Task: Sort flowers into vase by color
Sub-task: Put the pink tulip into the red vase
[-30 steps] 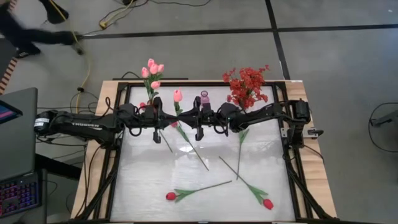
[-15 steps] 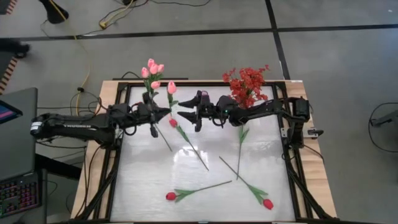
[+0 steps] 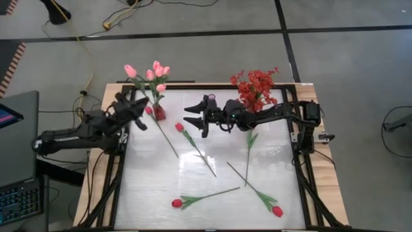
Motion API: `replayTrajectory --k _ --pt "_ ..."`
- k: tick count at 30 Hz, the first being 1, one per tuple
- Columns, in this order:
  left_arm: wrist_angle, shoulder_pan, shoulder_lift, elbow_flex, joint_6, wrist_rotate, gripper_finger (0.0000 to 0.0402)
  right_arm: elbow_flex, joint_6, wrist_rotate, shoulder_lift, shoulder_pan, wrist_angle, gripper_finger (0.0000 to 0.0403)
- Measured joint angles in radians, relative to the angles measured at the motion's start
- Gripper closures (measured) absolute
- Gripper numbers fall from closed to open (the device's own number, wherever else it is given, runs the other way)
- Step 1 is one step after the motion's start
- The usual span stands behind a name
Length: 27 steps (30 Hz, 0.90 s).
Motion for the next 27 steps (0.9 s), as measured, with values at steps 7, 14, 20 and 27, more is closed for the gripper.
replayTrajectory --k 7,14,20,27 --pt "0.043 0.023 -0.160 -0.147 -0.060 -0.131 0.0401 0.000 0.000 0.000 0.000 0.000 -0.007 0.0164" --pt "0.200 0.066 -0.211 -0.249 -0.015 -0.165 0.0401 0.000 0.001 0.000 0.000 0.000 -0.007 0.0164" --pt "0.225 0.110 -0.208 -0.299 -0.086 -0.156 0.0401 0.000 0.002 0.000 0.000 0.000 -0.007 0.0164" --pt "0.271 0.161 -0.208 -0.319 -0.092 -0.109 0.0402 0.000 0.002 0.000 0.000 0.000 -0.007 0.0164"
